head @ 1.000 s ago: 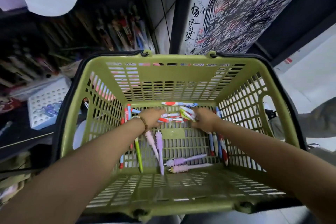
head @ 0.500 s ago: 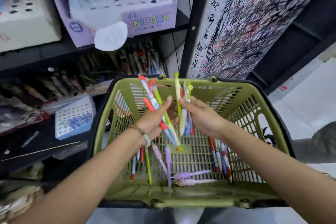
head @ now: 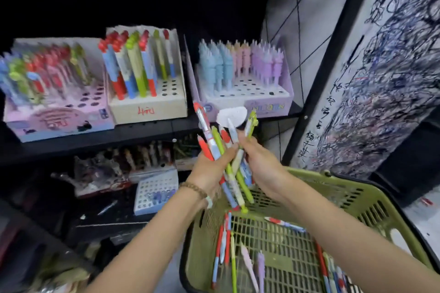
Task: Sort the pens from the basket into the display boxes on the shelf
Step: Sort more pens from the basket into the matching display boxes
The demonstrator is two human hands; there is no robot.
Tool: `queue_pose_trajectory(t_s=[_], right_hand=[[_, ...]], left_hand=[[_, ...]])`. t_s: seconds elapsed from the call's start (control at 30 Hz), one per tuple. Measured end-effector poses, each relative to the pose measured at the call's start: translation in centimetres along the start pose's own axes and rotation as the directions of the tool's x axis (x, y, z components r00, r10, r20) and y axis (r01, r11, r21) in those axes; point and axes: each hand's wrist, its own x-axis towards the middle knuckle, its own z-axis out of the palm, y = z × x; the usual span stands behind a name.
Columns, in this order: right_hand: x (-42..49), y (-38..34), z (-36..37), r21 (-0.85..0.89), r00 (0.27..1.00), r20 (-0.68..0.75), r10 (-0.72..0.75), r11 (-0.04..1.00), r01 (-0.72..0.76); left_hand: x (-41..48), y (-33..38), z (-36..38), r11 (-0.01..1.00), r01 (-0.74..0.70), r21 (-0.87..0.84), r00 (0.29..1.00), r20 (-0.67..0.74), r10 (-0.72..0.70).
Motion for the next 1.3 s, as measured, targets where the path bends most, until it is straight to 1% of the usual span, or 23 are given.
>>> queue_pose_trajectory(t_s=[0.07,0.13,0.2,0.27,0.33,0.37,0.47,0.57,0.63,0.7,0.8,0.87,0.9,0.97,1.0,1.07,1.1,1.13,1.2,1.3], right_hand=[[0.5,-1.7,2.0,0.085,0.995,0.081,-0.052,0.995,0.046],[0.6,-3.4,4.3,0.091,0.984,0.147,-0.099,0.992,0.086],[0.7,-5.1,6.3,0.112,0.964,0.21,-0.165,0.983,0.144],[1.1,-7.2,8.0,0.065,0.94,0.25,-0.232,0.973,0.222],[1.8,-9.2,9.9,-0.061,0.917,0.265,-0.299,0.943,0.326],[2.4,-9.9,10.8,-0.097,0.906,0.271,-0.325,0.927,0.361],[4.1,-11.4,14.1,-0.097,0.87,0.339,-0.358,0.906,0.411],[5.5,-12.7,17.4,-0.043,0.832,0.364,-0.419,0.885,0.464],[6.5,-14.2,19.3,-0.038,0.799,0.377,-0.47,0.853,0.52],[7.4,-15.9,20.9,-0.043,0.755,0.457,-0.47,0.836,0.547],[9.0,-17.8,22.0,-0.028,0.682,0.599,-0.419,0.84,0.541],[9.9,-18.6,21.8,-0.002,0.642,0.628,-0.44,0.824,0.567],[10.4,-19.1,21.4,0.008,0.643,0.603,-0.472,0.81,0.587],[11.5,-19.8,20.3,0.032,0.681,0.475,-0.557,0.784,0.62],[12.2,-20.0,19.8,0.034,0.701,0.408,-0.586,0.776,0.629],[13.7,-19.6,18.9,-0.043,0.729,0.348,-0.59,0.767,0.641],[14.4,-19.1,18.8,-0.115,0.742,0.352,-0.571,0.76,0.639],[15.1,-18.6,18.9,-0.189,0.753,0.367,-0.546,0.749,0.635],[16.1,-17.7,19.6,-0.297,0.757,0.408,-0.51,0.71,0.639],[17.5,-17.9,20.9,-0.398,0.743,0.448,-0.498,0.633,0.664]], left_hand=[[-0.1,2.5,-1.2,0.995,-0.088,0.053,0.993,-0.068,0.092],[-0.3,4.9,-2.6,0.979,-0.176,0.107,0.976,-0.109,0.187],[-0.7,7.2,-4.1,0.952,-0.263,0.154,0.952,-0.118,0.282],[-1.1,9.5,-5.9,0.925,-0.333,0.184,0.92,-0.153,0.362],[-1.5,12.0,-8.3,0.9,-0.373,0.226,0.88,-0.22,0.42],[-1.8,13.3,-9.7,0.889,-0.38,0.256,0.858,-0.262,0.443],[-2.6,16.8,-13.6,0.838,-0.378,0.394,0.785,-0.344,0.515],[-3.5,20.0,-17.2,0.804,-0.375,0.462,0.738,-0.377,0.561],[-4.0,21.7,-19.2,0.801,-0.35,0.485,0.724,-0.403,0.56],[-4.0,23.0,-20.6,0.819,-0.321,0.476,0.731,-0.425,0.534],[-3.6,24.4,-21.7,0.851,-0.322,0.414,0.744,-0.445,0.498],[-3.1,25.0,-22.1,0.871,-0.339,0.356,0.765,-0.434,0.476],[-2.8,25.2,-22.3,0.883,-0.352,0.311,0.776,-0.429,0.461],[-2.1,25.5,-22.6,0.894,-0.381,0.236,0.769,-0.456,0.448],[-1.8,25.5,-22.8,0.884,-0.397,0.246,0.746,-0.475,0.467],[-1.3,25.3,-23.2,0.841,-0.386,0.378,0.702,-0.471,0.534],[-1.1,25.2,-23.4,0.82,-0.366,0.44,0.703,-0.447,0.553],[-1.0,25.0,-23.5,0.81,-0.355,0.467,0.714,-0.424,0.557],[-0.8,24.7,-23.7,0.809,-0.349,0.474,0.734,-0.398,0.55],[-0.4,24.7,-23.9,0.812,-0.368,0.454,0.739,-0.387,0.552]])
